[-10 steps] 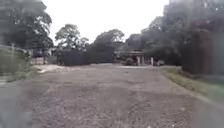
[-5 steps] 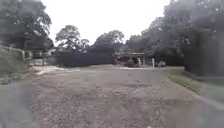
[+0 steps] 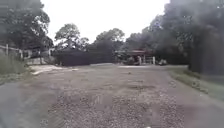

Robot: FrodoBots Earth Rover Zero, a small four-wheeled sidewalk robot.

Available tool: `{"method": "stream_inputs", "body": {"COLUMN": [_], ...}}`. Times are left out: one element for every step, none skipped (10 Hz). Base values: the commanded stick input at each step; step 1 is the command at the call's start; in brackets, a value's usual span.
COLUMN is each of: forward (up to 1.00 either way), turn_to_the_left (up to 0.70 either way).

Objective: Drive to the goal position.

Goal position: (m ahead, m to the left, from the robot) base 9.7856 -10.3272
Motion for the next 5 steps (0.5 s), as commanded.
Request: {"method": "stream_inputs", "body": {"forward": [0.70, 0.70, 0.70, 0.70, 0.70], "turn_to_the_left": [-0.33, -0.35, -0.35, -0.34, -0.31]}}
